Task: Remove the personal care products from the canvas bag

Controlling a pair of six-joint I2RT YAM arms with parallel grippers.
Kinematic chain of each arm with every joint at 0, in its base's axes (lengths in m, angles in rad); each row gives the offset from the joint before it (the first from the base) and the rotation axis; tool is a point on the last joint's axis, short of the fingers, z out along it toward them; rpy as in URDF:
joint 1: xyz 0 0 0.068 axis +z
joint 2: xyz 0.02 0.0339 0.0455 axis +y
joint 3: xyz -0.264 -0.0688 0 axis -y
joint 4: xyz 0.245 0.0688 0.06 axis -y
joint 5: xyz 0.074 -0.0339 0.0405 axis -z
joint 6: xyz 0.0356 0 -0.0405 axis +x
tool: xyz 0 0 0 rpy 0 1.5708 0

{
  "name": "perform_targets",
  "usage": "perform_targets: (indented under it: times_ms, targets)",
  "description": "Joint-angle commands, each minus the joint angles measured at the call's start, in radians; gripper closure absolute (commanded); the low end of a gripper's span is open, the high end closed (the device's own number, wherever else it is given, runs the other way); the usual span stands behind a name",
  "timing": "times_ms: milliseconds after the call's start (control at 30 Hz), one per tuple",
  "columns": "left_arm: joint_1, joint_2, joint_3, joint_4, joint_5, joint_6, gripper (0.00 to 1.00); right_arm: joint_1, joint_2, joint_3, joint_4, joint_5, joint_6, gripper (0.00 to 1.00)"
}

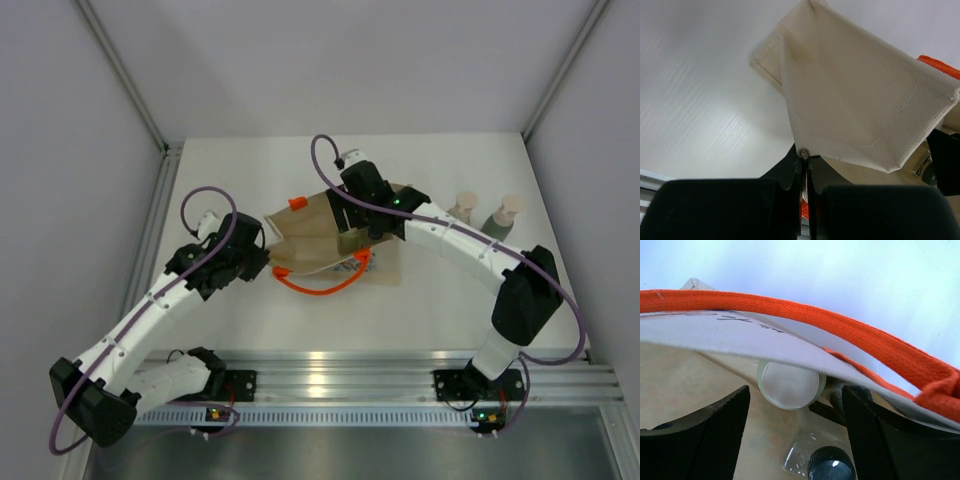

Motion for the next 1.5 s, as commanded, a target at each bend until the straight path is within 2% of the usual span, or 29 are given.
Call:
perform_targets:
  times_ms: [0, 467, 800, 1200, 1233, 1267, 1333, 1367, 1433, 1467]
  targets:
    - [-0.004, 0.031, -0.035, -0.003, 0.053, -0.023, 1.00, -0.006, 0.022, 0.078, -0.017, -0.006, -0.048, 0.28]
    - [-0.006, 0.054, -0.026, -0.003, 0.052, -0.020, 1.00, -0.010, 0.068, 0.101, -0.046, 0.014, -0.107, 0.31]
    - [-0.004, 0.077, 0.000, -0.003, 0.055, -0.010, 1.00, -0.016, 0.140, 0.104, -0.046, -0.028, -0.122, 0.32]
    - [-0.006, 0.070, -0.001, -0.004, 0.053, -0.005, 1.00, -0.023, 0.188, 0.138, -0.044, -0.036, -0.127, 0.37]
    - [-0.004, 0.072, 0.003, -0.004, 0.056, -0.002, 1.00, -0.023, 0.188, 0.143, -0.043, -0.035, -0.128, 0.39]
    - [-0.004, 0.075, 0.003, -0.003, 0.058, 0.001, 1.00, -0.023, 0.189, 0.147, -0.043, -0.036, -0.128, 0.50]
    - [-0.004, 0.080, 0.008, -0.004, 0.059, 0.006, 1.00, -0.023, 0.189, 0.153, -0.043, -0.041, -0.133, 0.62]
    - [-0.004, 0.081, 0.008, -0.004, 0.059, 0.006, 1.00, -0.023, 0.188, 0.155, -0.043, -0.039, -0.134, 0.74]
    - [-0.004, 0.083, 0.009, -0.003, 0.061, 0.007, 1.00, -0.023, 0.185, 0.156, -0.043, -0.041, -0.139, 0.84]
    - [-0.004, 0.083, 0.011, -0.004, 0.061, 0.007, 1.00, -0.023, 0.182, 0.155, -0.043, -0.041, -0.141, 0.95]
